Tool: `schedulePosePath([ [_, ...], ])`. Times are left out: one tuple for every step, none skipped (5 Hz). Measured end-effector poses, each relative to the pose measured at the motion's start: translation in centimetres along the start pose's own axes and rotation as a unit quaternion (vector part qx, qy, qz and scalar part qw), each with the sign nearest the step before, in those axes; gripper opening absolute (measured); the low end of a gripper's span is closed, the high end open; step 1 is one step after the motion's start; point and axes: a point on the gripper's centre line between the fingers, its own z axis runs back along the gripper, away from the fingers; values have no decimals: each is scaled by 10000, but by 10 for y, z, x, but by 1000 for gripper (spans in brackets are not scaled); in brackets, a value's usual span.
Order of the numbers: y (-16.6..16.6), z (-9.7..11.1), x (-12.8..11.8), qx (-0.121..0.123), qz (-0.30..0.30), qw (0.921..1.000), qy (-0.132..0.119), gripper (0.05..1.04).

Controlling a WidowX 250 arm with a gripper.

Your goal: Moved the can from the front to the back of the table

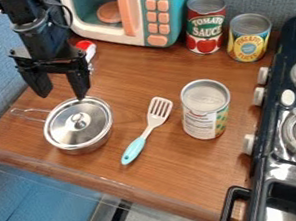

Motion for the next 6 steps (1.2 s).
schedulePosePath([
  [-2,-8,-4,-35,15,9999,144,1001],
  [-49,-14,-8,-20,-643,9977,206,1001],
  [-98,-9,-9,-22,-1146,9934,43,1001],
  [-136,-14,-13,-53,-1469,9891,34,1001],
  [-157,-30,-16,-58,-1450,9892,228,1001],
  [-160,-47,-17,-12,-1116,9927,465,1001],
])
